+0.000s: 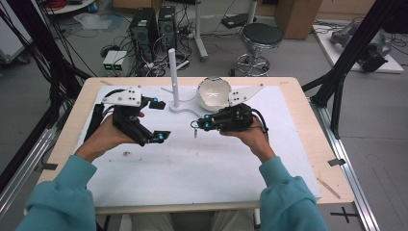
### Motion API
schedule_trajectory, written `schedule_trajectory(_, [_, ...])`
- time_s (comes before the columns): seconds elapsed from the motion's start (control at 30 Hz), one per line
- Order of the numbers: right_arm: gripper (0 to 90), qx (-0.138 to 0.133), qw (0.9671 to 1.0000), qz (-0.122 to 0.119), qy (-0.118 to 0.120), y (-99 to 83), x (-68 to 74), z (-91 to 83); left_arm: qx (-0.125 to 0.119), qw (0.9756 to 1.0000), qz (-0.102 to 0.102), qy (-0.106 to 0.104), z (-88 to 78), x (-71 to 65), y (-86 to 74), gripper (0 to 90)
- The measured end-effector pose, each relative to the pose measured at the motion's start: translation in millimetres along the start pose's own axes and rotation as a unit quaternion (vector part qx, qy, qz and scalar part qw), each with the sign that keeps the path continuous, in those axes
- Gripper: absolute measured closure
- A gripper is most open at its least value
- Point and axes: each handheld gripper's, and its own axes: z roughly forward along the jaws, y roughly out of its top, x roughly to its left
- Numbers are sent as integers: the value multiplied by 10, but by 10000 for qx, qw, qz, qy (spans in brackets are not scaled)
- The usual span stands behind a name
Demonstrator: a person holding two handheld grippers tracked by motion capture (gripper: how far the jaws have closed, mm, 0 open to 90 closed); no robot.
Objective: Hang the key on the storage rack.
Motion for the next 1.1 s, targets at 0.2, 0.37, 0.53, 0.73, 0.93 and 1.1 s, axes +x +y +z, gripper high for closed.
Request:
schedule_trajectory(0.2, [886, -69, 10000, -29, 45, 12, 19, 6, -67, 9994, 5, -328, 193, -4, 74, 21])
schedule_trajectory(0.37, [886, -103, 9999, -7, 77, 15, 31, 0, -1, 9985, 27, -544, 328, -23, 99, 39])
schedule_trajectory(0.53, [886, -160, 9998, -11, 113, 23, 49, -14, 65, 9978, -31, -654, 419, -26, 101, 96])
schedule_trajectory(0.73, [886, -138, 9998, 17, 117, 23, 55, -3, 98, 9972, -20, -737, 448, -24, 97, 185])
schedule_trajectory(0.93, [886, -155, 9998, 3, 135, 21, 51, 12, 97, 9959, -104, -888, 438, -12, 89, 368])
schedule_trajectory(1.1, [886, -195, 9997, 35, 162, 14, 54, 14, 80, 9962, -84, -866, 419, -1, 87, 449])
